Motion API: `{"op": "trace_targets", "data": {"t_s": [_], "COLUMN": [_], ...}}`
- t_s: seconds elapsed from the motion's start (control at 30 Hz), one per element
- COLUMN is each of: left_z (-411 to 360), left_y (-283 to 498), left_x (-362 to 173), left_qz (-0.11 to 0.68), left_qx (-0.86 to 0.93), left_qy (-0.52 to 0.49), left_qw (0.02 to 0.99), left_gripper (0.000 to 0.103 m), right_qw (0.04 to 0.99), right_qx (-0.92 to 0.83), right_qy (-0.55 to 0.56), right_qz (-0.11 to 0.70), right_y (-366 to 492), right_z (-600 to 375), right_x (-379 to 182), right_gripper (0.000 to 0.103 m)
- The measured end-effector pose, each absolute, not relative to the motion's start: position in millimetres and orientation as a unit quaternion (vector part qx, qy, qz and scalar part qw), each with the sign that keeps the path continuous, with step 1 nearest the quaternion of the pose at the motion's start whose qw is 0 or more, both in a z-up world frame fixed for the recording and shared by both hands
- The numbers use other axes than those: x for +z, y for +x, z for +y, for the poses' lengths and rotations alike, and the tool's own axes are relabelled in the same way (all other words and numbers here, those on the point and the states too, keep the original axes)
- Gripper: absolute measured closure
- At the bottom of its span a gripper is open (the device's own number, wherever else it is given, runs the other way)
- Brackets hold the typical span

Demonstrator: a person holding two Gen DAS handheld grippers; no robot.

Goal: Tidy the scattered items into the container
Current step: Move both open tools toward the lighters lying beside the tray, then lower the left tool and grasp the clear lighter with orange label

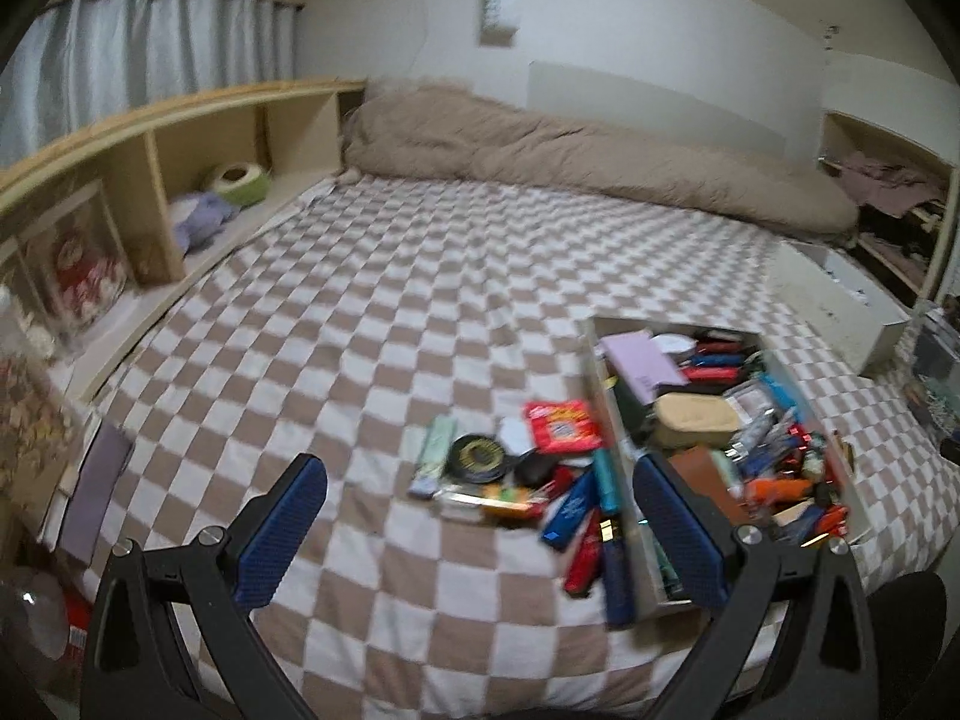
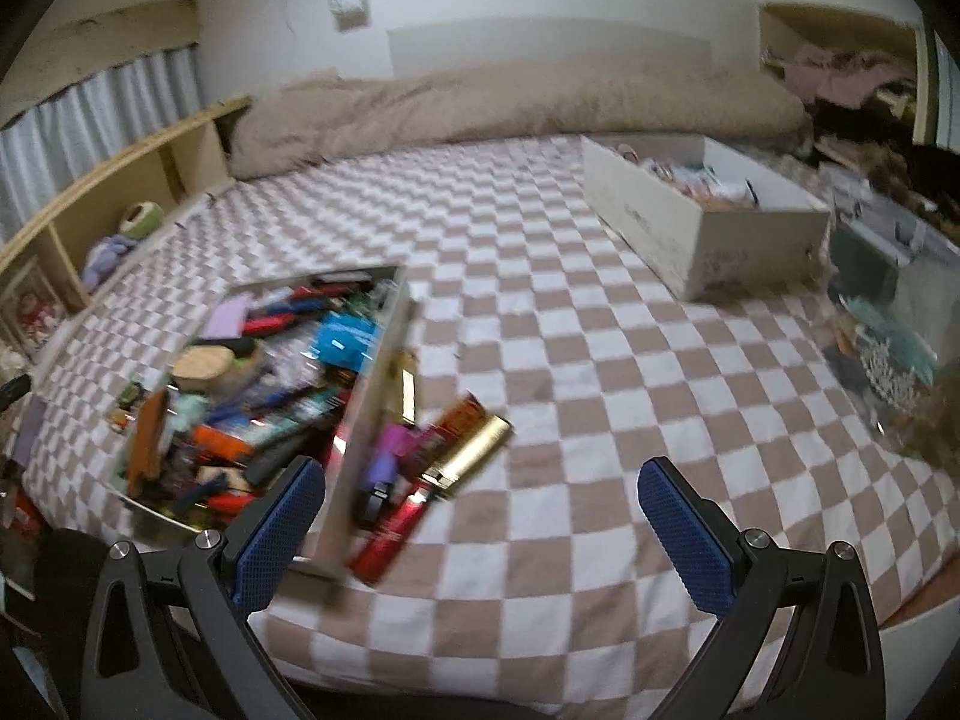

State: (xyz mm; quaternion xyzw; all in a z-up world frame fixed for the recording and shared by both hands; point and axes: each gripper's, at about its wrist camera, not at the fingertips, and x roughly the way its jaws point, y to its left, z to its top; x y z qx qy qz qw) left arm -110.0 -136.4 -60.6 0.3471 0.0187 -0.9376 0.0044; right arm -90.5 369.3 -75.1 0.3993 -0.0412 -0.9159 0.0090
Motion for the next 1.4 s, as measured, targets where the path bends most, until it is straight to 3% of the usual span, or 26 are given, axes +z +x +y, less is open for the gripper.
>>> {"op": "trace_targets", "data": {"t_s": [0.67,1.07,1.4], "left_z": [-193.3,-191.2,-172.9], "left_y": [-154.0,-162.2,-170.0], "left_x": [-180.6,-192.3,-166.8], "left_qz": [-0.020,-0.039,0.041], "left_qx": [-0.871,-0.893,-0.888], "left_qy": [0.489,0.445,0.452], "left_qw": [0.051,0.058,-0.075], "left_gripper": [0.000,0.000,0.000], "right_qw": [0.011,0.023,0.014], "right_qx": [-0.850,-0.847,-0.850], "right_qy": [0.524,0.526,0.519], "right_qz": [0.044,0.075,0.096], "right_y": [-154.3,-153.4,-142.6], "right_z": [393.2,385.7,380.8], "right_x": [-174.4,-184.0,-179.9], "right_gripper": [0.000,0.000,0.000]}}
